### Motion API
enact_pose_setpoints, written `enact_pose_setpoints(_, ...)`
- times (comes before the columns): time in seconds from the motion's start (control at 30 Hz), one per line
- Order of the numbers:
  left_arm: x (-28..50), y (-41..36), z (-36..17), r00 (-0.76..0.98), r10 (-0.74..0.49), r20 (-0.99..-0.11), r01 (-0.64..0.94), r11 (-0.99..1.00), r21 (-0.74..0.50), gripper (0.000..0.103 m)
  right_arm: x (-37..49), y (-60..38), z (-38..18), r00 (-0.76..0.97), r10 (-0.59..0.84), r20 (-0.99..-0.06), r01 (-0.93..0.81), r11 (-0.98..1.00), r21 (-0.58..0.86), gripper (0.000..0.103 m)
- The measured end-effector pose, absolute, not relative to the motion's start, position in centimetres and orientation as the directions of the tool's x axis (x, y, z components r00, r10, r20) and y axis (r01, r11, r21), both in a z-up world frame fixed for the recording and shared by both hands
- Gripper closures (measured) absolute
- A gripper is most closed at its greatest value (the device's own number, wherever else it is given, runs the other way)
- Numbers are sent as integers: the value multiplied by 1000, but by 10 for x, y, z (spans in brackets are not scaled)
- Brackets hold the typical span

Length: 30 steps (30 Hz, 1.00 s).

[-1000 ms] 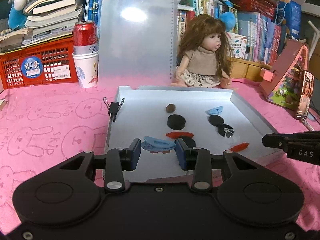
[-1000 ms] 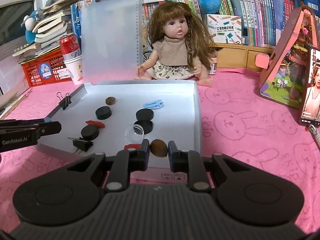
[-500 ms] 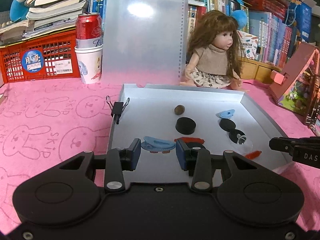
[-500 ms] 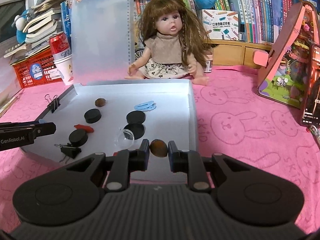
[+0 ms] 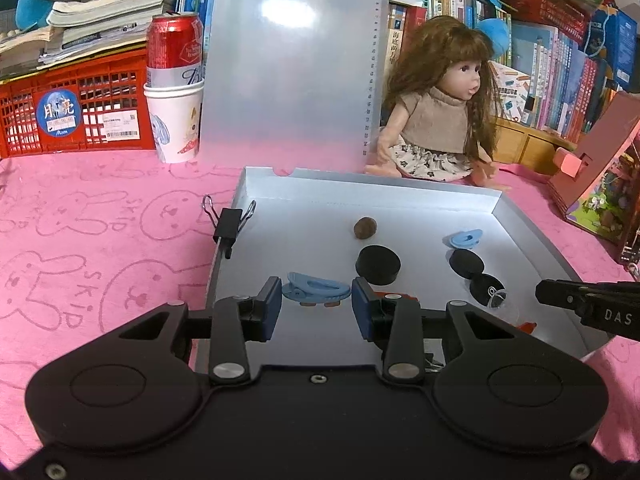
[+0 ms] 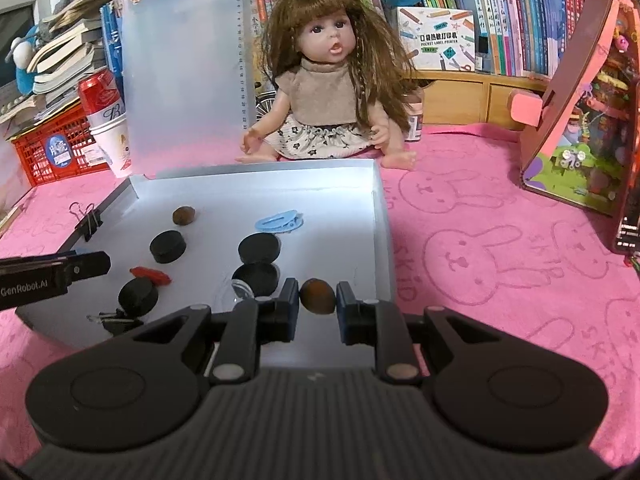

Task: Organize rigid objects
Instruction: 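Lower and open the left gripper to release the clip while the right gripper releases the nut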

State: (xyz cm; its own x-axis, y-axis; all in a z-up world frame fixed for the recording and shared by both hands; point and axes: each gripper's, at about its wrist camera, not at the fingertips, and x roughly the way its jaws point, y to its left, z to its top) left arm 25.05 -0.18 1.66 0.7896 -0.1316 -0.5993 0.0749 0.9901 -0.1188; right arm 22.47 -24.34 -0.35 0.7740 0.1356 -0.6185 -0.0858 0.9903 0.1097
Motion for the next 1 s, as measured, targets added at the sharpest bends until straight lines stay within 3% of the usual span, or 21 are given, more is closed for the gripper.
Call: enact_pose_setpoints(1.0,270,-12,5,800,-89,-593,59,996,-70,66,250,-238,-12,754,110,-648,-71,994,86,78)
